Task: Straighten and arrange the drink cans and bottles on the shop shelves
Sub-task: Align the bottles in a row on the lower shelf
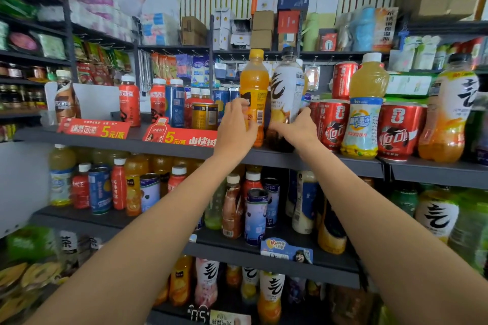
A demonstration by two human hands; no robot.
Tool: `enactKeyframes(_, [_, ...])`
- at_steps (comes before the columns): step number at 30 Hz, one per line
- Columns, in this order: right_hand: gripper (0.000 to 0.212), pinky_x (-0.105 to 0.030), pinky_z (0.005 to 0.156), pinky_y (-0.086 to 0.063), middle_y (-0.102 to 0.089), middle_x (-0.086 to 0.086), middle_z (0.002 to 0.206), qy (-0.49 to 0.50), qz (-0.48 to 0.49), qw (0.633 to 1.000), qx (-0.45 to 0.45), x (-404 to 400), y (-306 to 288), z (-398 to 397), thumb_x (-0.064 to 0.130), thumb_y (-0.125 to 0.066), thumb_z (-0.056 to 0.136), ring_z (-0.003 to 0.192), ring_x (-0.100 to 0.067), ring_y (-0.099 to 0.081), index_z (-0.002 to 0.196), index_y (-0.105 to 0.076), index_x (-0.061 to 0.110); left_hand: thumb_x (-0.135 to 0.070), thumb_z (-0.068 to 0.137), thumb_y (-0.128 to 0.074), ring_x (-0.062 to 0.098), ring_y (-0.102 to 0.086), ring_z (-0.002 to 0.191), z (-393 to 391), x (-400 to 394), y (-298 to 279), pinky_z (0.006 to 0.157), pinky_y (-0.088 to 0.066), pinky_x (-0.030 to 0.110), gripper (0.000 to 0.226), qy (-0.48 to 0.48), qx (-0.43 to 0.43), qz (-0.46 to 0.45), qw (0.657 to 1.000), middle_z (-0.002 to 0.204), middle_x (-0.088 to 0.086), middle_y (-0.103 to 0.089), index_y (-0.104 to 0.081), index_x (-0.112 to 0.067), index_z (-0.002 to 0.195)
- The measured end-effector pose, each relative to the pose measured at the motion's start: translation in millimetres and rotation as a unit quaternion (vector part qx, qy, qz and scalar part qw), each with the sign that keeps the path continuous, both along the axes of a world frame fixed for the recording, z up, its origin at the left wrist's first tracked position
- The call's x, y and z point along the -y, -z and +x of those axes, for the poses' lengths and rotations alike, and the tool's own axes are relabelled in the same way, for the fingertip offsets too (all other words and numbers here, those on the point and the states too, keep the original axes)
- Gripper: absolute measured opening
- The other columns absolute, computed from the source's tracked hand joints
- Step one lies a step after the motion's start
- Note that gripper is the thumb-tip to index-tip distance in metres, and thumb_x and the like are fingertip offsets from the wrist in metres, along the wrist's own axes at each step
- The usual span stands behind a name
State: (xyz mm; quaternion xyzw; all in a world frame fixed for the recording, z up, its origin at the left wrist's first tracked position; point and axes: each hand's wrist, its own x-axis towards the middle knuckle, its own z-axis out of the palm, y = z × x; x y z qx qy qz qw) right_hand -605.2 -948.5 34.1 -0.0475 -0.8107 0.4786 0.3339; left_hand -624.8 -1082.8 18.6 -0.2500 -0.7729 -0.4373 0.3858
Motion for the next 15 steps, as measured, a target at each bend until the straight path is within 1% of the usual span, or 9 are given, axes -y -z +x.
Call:
enactKeyframes(2, [0.061,-0.025,0.086,-0.04,-0.052,-0.008,0.124,-0.036,-0.025,0.999,-0.008,-2,-2,7,0.026,-0.067,0.083,0.102,-0.016,-0.049,0.129,-0.032,0.006,-0.006,0.091,-0.048,0.013,-0.053,0.103,2,-2,1,0.091,-0.047,0.031,0.038,0.035,0.013,-0.024,0.999,0.121,0.006,-0.051,-0.042,-0.009,0.127])
enactKeyframes(3, [0.061,-0.025,0.086,-0.039,-0.052,-0.008,0.125,-0.052,-0.037,0.998,-0.012,-3,-3,8,0.025,-0.065,0.085,0.102,-0.015,-0.048,0.13,-0.03,0.006,-0.003,0.091,-0.046,0.015,-0.054,0.107,4,-5,1,0.094,-0.046,0.03,0.039,0.053,0.02,-0.043,0.997,0.122,0.006,-0.053,-0.042,-0.009,0.129])
enactKeyframes(5, [0.066,-0.025,0.087,-0.039,-0.051,-0.008,0.126,-0.066,-0.045,0.997,-0.016,-2,-5,9,0.026,-0.067,0.083,0.108,-0.016,-0.05,0.132,-0.028,0.004,0.003,0.09,-0.042,0.017,-0.053,0.115,6,-11,2,0.096,-0.042,0.025,0.046,0.092,0.037,-0.082,0.992,0.127,0.008,-0.053,-0.041,-0.01,0.133])
enactKeyframes(7, [0.066,-0.024,0.085,-0.041,-0.053,-0.007,0.12,-0.055,-0.022,0.998,-0.017,0,-8,12,0.03,-0.07,0.081,0.108,-0.017,-0.052,0.13,-0.034,0.003,0.007,0.089,-0.039,0.017,-0.051,0.119,9,-14,1,0.094,-0.039,0.021,0.051,0.132,0.067,-0.088,0.985,0.134,0.008,-0.049,-0.038,-0.011,0.137])
enactKeyframes(8, [0.065,-0.025,0.085,-0.043,-0.054,-0.006,0.116,-0.034,-0.001,0.999,-0.013,0,-9,13,0.033,-0.072,0.079,0.106,-0.017,-0.053,0.127,-0.038,0.004,0.009,0.089,-0.039,0.018,-0.051,0.12,11,-13,0,0.094,-0.039,0.02,0.052,0.153,0.087,-0.073,0.982,0.135,0.009,-0.048,-0.037,-0.01,0.137])
enactKeyframes(10, [0.064,-0.031,0.088,-0.048,-0.057,-0.008,0.117,0.008,0.043,0.999,-0.008,-3,-9,16,0.037,-0.075,0.074,0.107,-0.02,-0.056,0.12,-0.045,0.004,0.01,0.089,-0.042,0.019,-0.053,0.118,15,-9,-1,0.093,-0.041,0.021,0.051,0.192,0.128,-0.017,0.973,0.134,0.009,-0.05,-0.037,-0.008,0.136])
enactKeyframes(12, [0.062,-0.031,0.086,-0.049,-0.059,-0.007,0.117,0.011,0.063,0.998,-0.026,-2,-6,25,0.037,-0.076,0.073,0.106,-0.02,-0.057,0.118,-0.047,0.005,0.003,0.089,-0.05,0.017,-0.055,0.111,22,-4,-2,0.09,-0.046,0.023,0.049,0.231,0.175,0.048,0.956,0.13,0.008,-0.052,-0.037,-0.009,0.135])
enactKeyframes(13, [0.061,-0.026,0.084,-0.048,-0.059,-0.005,0.115,-0.002,0.065,0.997,-0.043,1,-3,33,0.036,-0.075,0.073,0.104,-0.017,-0.057,0.118,-0.046,0.006,-0.003,0.089,-0.053,0.016,-0.055,0.109,28,-1,-4,0.088,-0.048,0.024,0.047,0.258,0.2,0.079,0.942,0.128,0.006,-0.053,-0.039,-0.011,0.133])
enactKeyframes(15, [0.057,-0.01,0.075,-0.044,-0.058,0.002,0.108,-0.047,0.06,0.994,-0.078,11,9,54,0.03,-0.075,0.075,0.096,-0.008,-0.055,0.12,-0.046,0.01,-0.016,0.091,-0.054,0.014,-0.056,0.107,42,5,-6,0.083,-0.048,0.025,0.035,0.321,0.251,0.105,0.907,0.118,0.0,-0.058,-0.047,-0.018,0.125])
